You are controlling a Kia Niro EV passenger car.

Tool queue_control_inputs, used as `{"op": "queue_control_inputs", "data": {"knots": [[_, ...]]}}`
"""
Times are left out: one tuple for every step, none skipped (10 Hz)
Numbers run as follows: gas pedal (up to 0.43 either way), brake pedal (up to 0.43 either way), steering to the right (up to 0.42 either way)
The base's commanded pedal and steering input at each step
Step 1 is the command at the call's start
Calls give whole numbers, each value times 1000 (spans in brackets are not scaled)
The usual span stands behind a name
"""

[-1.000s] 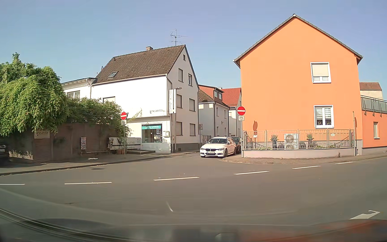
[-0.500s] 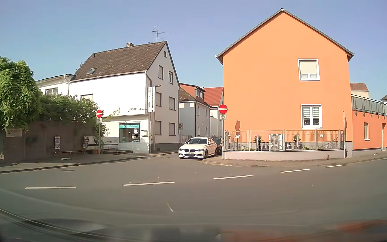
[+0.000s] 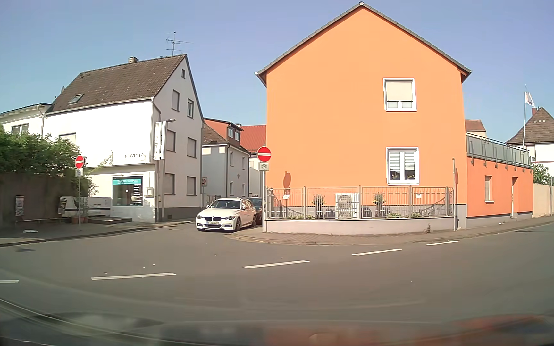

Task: Follow the waypoints while adhering to traffic rules and regulations

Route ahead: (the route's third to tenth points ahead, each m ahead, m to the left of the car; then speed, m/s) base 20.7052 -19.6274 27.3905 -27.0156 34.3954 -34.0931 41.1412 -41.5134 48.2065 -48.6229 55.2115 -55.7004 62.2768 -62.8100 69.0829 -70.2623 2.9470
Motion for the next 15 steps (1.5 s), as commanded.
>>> {"op": "queue_control_inputs", "data": {"knots": [[87,30,484],[87,30,510],[98,30,531],[98,30,555],[118,30,576],[118,30,591],[130,30,595],[130,30,593],[138,30,591],[138,30,587],[150,30,581],[157,30,566],[157,30,548],[169,30,522],[177,30,500]]}}
